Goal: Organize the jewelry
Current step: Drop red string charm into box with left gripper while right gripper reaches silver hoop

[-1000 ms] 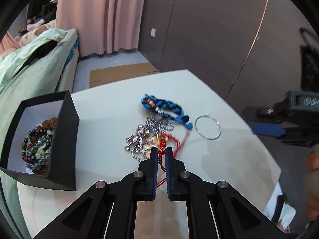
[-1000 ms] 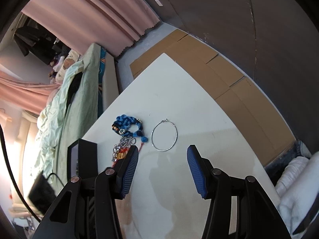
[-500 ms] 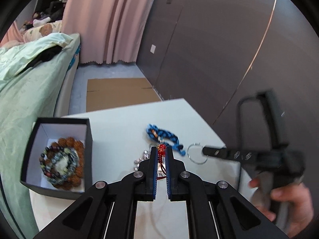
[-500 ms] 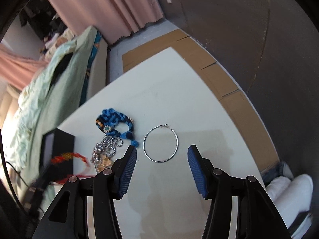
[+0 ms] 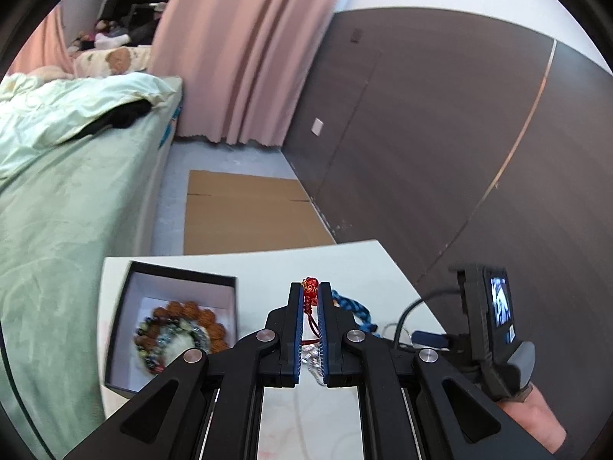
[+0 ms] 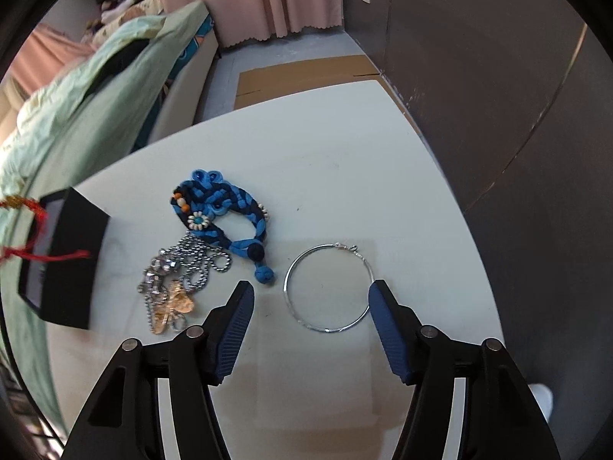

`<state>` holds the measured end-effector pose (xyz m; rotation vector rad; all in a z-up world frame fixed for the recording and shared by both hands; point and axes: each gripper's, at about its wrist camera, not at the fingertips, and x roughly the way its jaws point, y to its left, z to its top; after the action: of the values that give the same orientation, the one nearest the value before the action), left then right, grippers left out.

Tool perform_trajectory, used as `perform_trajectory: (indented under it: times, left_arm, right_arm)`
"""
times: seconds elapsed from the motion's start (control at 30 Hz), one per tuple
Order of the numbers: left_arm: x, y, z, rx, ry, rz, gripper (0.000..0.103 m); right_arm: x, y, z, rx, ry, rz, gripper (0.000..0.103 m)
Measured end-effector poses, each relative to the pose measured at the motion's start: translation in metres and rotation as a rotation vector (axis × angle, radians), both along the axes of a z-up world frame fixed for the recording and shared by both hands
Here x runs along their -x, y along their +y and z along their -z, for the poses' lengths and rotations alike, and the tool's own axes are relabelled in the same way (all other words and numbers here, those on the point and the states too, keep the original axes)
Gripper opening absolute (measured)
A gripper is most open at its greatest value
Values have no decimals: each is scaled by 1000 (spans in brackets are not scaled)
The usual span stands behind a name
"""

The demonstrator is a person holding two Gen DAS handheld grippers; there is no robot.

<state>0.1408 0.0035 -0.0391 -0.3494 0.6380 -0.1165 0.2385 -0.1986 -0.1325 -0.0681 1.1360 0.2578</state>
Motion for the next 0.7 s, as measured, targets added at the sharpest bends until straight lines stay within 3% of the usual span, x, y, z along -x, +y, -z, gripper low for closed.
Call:
perform_trajectory:
  times: [0.23,0.37,0.7]
  left_arm:
    - [8,26,-4,-6,-8,-60,7]
    - [10,36,-4,-15,-6,-95,7]
    - [12,51,12,-43,71,-169,7]
  right_arm:
    - [1,4,0,86,-43,-29,63]
    - [5,4,-3,84,-46,-39,52]
    - [22,0,-10,75,-17,-57,51]
